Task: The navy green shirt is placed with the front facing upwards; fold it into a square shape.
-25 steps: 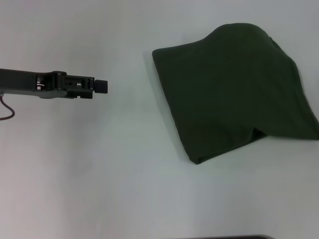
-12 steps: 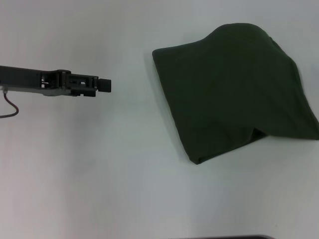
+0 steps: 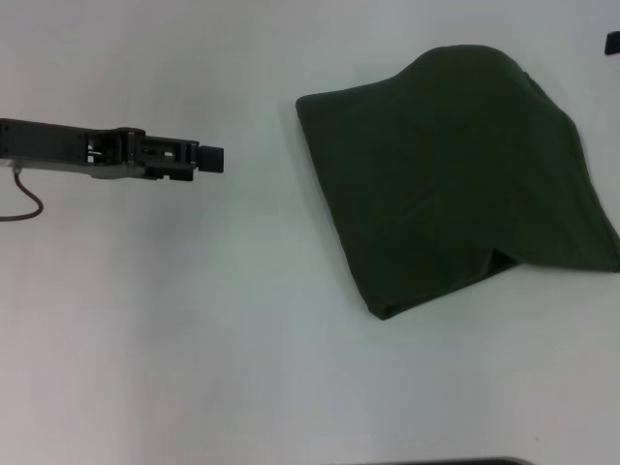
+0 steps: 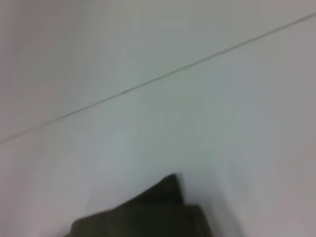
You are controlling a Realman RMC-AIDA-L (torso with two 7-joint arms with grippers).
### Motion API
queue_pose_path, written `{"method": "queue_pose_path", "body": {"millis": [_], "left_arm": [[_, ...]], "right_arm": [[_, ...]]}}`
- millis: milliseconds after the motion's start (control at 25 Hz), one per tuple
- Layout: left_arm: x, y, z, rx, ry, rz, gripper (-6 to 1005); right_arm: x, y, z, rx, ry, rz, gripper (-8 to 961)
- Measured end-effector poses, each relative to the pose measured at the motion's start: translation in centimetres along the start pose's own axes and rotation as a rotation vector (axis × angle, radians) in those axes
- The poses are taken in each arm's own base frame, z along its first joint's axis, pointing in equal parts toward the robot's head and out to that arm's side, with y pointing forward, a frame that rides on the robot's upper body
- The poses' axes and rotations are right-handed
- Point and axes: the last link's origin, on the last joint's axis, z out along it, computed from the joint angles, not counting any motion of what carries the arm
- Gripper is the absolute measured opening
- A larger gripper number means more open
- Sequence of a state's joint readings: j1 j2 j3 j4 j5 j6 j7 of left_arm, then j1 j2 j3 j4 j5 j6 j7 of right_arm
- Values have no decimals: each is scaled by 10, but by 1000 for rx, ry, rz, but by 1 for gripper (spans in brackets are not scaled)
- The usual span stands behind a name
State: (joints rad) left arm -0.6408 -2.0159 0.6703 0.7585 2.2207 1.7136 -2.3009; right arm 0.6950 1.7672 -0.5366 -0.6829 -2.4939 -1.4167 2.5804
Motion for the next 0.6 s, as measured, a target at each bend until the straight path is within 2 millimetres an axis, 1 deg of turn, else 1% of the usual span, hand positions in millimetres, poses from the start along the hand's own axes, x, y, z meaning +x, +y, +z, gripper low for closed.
{"method": "queue_pose_path", "body": {"millis": [120,320,360,520,600], "left_arm": [[1,1,0,-3,-1,2,784],[3,1,1,-2,2,5,784],[3,2,1,-2,2,6,784],[5,3,2,-4,-1,12,784],[5,4,4,-5,-5,16,784]], "right_arm": [[-3,1,5,14,-13,14,922],[5,4,29,50,23,17,914],[7,6,34,54,32,11,893],[11,12,47,51,49,10,807],[12,13,51,48,50,15,802]]}}
